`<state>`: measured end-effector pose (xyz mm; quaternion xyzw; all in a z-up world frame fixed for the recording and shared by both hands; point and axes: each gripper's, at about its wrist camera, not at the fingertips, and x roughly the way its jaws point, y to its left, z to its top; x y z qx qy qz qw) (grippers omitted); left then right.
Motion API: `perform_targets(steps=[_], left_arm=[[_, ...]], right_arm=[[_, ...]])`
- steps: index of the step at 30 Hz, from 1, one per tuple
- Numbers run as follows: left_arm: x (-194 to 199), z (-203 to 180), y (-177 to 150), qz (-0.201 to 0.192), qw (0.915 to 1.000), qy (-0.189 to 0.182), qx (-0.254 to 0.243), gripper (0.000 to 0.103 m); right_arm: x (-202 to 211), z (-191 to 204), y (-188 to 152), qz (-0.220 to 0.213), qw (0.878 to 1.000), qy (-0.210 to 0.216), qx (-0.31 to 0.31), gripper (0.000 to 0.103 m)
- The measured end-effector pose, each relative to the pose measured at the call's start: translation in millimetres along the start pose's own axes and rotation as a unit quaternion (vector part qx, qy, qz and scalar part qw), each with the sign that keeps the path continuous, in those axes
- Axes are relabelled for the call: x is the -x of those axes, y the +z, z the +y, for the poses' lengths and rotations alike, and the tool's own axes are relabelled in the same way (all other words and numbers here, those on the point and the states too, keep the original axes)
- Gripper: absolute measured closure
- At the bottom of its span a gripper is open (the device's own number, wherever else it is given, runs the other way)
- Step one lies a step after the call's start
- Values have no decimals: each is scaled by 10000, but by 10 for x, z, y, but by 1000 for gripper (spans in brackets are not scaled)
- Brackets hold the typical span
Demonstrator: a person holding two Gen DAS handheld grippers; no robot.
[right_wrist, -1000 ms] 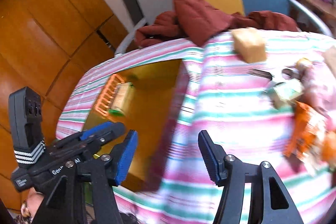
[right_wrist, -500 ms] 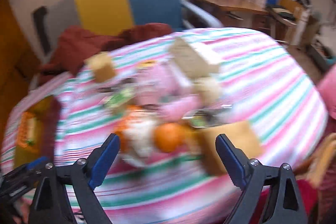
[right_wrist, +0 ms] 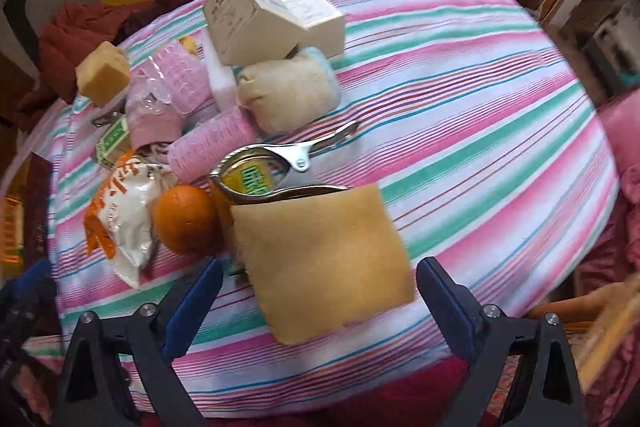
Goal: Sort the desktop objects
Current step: 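Grasp the orange snack bag with the left tool while the right tool grasps the yellow sponge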
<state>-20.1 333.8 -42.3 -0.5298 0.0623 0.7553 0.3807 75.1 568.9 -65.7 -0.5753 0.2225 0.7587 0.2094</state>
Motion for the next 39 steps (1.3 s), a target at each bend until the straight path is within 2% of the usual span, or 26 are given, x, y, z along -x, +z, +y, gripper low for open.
perform_targets(steps=[4,6,9,14,16,21,24,26,30,31,35,39], left_arm=[[-128,-94,97,48,9999,47,-74,50],[-184,-144,143,76,9998,107,-120,50],[-251,-217,188,70,9994,213,-257,50],[-418,-369,244,108,9955,607,-723,47],[-487,-400,276,124,9949,616,-794,44],[-573,-407,353,147,9970,449,-617,43],[-550,-408,366,27,9987,291,-408,43],[-590,-423,390,75,9989,344,-316,40],[-755,-411,395,241,9961,741,-417,40],[-801,-378,384,295,9960,745,-399,40],[-807,-165,314,193,9995,244,-5,44],[-731,-127,242,106,9990,389,-211,47]], right_arm=[[-108,-59,31,248,9993,245,-143,10],[-91,-77,25,209,9993,268,-168,22],[-24,-86,-9,50,9981,592,-134,27],[50,-160,-63,-141,9955,892,-299,28],[75,-166,-85,-186,9951,923,-300,28],[81,-232,-88,-219,9942,997,-324,28],[69,-243,-45,-238,9938,1031,-335,28],[81,-248,-29,-254,9935,1052,-364,28],[80,-242,-26,-263,9932,1068,-370,28],[78,-239,-22,-264,9931,1078,-370,28],[77,-240,-19,-275,9930,1084,-379,28],[109,-269,-30,-309,9927,1093,-398,28]])
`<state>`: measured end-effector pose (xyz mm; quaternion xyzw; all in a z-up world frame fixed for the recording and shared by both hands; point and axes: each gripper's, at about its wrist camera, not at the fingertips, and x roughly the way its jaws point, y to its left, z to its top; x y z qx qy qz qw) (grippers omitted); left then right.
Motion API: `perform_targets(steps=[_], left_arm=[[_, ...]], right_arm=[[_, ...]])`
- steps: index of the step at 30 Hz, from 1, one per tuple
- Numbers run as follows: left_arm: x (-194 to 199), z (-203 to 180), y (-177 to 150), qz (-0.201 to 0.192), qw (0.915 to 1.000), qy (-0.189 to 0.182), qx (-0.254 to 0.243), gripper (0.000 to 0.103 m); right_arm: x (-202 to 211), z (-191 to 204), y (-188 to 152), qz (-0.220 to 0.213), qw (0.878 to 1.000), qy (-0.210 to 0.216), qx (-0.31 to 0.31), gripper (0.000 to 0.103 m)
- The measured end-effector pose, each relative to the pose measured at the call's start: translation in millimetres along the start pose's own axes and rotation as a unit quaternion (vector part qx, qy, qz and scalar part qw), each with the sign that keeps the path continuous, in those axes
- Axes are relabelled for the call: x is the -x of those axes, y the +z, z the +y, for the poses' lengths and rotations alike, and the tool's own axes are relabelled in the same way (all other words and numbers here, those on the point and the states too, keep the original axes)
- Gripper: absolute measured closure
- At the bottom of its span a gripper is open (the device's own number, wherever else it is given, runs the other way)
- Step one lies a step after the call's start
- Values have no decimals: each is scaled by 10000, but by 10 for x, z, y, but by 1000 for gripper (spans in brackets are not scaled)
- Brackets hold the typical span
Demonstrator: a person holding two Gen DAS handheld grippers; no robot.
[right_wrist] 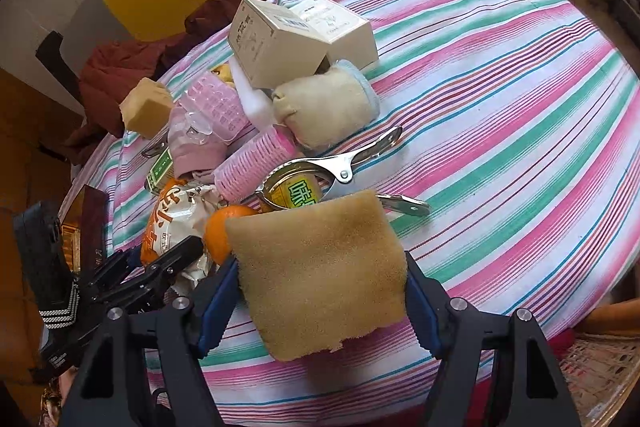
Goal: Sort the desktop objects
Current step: 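Grasp the orange snack bag with the left tool while the right tool grasps the yellow sponge, then carry the snack bag and yellow sponge over the gold tray with both tools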
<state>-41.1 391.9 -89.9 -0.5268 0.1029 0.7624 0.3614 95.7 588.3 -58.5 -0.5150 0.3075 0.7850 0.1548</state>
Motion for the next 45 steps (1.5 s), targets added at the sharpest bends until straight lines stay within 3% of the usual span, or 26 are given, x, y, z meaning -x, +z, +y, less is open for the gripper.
perform_targets(steps=[9,17,27,32,37,45], left_arm=[[196,203,-237,-171,9997,-28,173,50],[370,411,-465,-217,9974,-322,603,51],[728,585,-626,-406,9942,-626,770,52],[1058,743,-670,-693,9917,-687,840,52],[1426,1088,-697,-1028,9875,-542,1065,52],[1819,1992,-822,-1284,9794,56,1560,52]], right_arm=[[23,20,-6,-120,9999,76,-15,28],[103,125,-83,-392,9983,440,-5,30],[234,388,-232,-548,9959,706,109,30],[218,921,-334,-350,9932,1027,430,30],[145,1696,-363,-215,9855,1400,939,30],[-198,2914,-383,124,9696,1917,1513,30]])
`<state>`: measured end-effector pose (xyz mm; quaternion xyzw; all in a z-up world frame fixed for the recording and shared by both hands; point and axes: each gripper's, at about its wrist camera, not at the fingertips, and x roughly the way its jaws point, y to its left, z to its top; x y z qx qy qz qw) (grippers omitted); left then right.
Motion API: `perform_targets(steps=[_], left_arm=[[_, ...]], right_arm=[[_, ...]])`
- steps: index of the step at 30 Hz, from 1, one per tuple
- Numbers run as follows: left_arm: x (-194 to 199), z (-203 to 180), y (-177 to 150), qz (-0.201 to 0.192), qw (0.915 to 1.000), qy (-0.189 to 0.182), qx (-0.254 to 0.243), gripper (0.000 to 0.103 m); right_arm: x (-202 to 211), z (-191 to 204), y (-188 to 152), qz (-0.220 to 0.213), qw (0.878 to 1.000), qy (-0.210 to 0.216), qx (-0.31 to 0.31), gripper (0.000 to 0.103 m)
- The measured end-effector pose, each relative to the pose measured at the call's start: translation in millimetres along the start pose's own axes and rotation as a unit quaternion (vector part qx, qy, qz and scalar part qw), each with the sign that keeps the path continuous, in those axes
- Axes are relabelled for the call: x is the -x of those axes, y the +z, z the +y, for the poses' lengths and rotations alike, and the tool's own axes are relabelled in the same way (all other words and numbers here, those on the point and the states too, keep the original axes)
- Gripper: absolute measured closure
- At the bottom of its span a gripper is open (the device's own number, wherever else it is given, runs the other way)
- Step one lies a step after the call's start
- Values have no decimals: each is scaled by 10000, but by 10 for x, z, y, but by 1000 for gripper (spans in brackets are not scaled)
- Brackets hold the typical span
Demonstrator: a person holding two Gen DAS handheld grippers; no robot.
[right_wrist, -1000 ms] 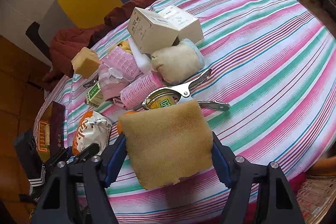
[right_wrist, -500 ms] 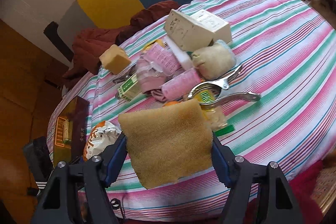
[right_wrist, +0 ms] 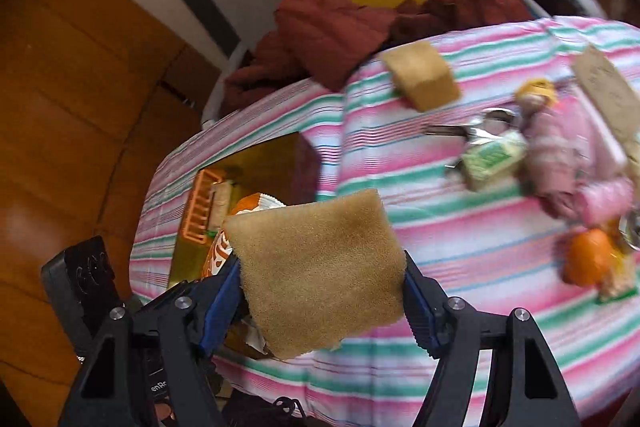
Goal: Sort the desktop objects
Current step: 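Carry the snack bag and yellow sponge over the gold tray with both tools, then open both tools to release the snack bag and sponge into the tray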
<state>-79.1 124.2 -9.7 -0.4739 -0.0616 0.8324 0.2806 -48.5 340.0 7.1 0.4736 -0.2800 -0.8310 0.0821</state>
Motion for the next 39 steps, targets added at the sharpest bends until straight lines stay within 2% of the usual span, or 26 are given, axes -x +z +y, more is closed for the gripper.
perform_targets(steps=[2,8,12,17,21,24,27,31,34,36,39], left_arm=[[42,189,55,-28,9999,143,69,52],[29,759,224,-14,9977,629,256,52],[-83,1054,311,82,9952,935,288,52],[-218,1345,481,81,9909,1299,346,51],[-312,1516,619,176,9836,1731,476,49],[-200,1517,652,7,9852,1665,415,47],[-47,1496,652,-245,9855,1638,373,47],[144,1523,570,-561,9844,1543,625,47],[194,1506,474,-646,9820,1604,762,47],[210,1501,405,-637,9816,1614,799,47],[213,1498,326,-617,9816,1594,855,47]], right_arm=[[-222,173,72,138,9998,146,5,30],[-819,569,282,338,9991,224,123,30],[-1236,767,394,464,9987,115,163,30],[-1671,817,519,471,9986,-162,-149,29],[-1916,784,602,315,9982,-217,-451,23],[-2008,753,615,322,9973,112,-652,22],[-1952,737,592,254,9980,134,-566,20],[-1865,675,531,219,9964,450,-691,21],[-1873,699,518,281,9957,555,-685,17],[-1864,720,516,182,9951,700,-672,10],[-1797,744,518,58,9948,778,-662,7]])
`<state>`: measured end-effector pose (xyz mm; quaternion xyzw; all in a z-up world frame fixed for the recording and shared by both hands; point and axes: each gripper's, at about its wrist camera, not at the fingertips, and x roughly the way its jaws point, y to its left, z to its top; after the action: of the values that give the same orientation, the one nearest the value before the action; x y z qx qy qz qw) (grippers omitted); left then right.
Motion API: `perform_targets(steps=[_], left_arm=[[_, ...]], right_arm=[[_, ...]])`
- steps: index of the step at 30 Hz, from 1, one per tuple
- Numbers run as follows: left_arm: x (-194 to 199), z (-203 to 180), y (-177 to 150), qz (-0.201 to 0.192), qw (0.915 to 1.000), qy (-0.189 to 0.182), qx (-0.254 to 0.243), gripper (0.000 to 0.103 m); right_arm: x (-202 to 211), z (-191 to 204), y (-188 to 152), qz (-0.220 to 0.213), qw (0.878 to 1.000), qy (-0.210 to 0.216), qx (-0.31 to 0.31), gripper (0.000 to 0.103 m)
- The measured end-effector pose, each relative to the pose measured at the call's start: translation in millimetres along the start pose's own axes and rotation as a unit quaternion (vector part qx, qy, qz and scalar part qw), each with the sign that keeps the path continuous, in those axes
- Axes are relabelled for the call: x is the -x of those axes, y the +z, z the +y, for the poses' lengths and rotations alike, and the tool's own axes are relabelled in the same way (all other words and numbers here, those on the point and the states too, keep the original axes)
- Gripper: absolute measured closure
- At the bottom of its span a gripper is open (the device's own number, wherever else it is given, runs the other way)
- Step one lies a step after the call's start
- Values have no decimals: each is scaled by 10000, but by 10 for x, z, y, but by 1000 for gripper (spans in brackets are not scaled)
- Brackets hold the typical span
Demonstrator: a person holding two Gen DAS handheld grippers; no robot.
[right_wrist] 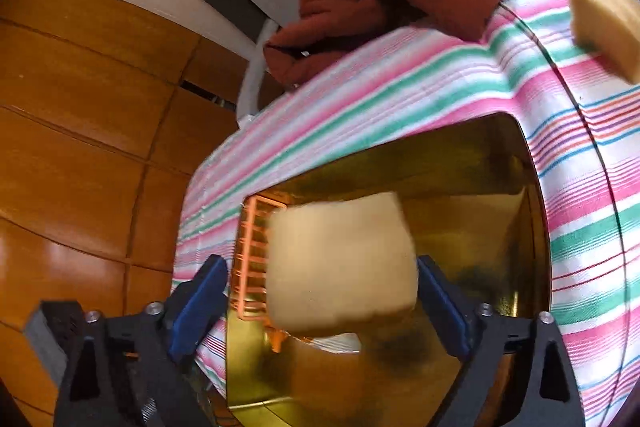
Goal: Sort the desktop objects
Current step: 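Open both tools to release the snack bag and sponge into the tray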
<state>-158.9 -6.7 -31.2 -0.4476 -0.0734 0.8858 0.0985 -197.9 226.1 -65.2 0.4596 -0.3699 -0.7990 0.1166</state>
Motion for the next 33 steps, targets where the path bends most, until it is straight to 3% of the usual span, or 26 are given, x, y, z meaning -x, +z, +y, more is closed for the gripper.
perform_targets(steps=[2,4,5,6,8,9,16,19,23,29,33], left_arm=[[12,13,-50,10,10000,0,59,47],[5,5,-97,70,9999,-72,89,48],[8,-6,-124,62,9999,-107,99,48],[13,-31,-157,74,9999,-120,64,48],[-4,-86,-213,187,9997,-134,-67,48],[-6,-116,-246,214,9996,-141,-142,49],[-68,-212,-306,372,9989,-41,-268,49],[-158,-241,-287,489,9980,132,-375,49],[-103,-240,-266,381,9992,5,-115,50],[40,-422,-302,253,9995,-126,-147,48],[142,-598,-391,263,9987,-422,-76,48]], right_arm=[[63,16,-19,-42,10000,-50,32,9],[117,7,-46,-10,9999,-141,19,21],[120,-10,-54,62,9999,-134,4,32],[99,-21,-50,116,9998,-133,3,37],[13,-49,-35,227,9988,-416,89,59],[-9,-61,-32,214,9986,-485,87,62],[-275,6,59,204,9974,-552,416,62],[-256,-11,67,263,9983,-341,395,50],[58,-99,-5,95,9997,75,202,42],[578,-195,-137,-158,9989,-71,433,34],[890,-328,-279,-168,9966,-311,750,33]])
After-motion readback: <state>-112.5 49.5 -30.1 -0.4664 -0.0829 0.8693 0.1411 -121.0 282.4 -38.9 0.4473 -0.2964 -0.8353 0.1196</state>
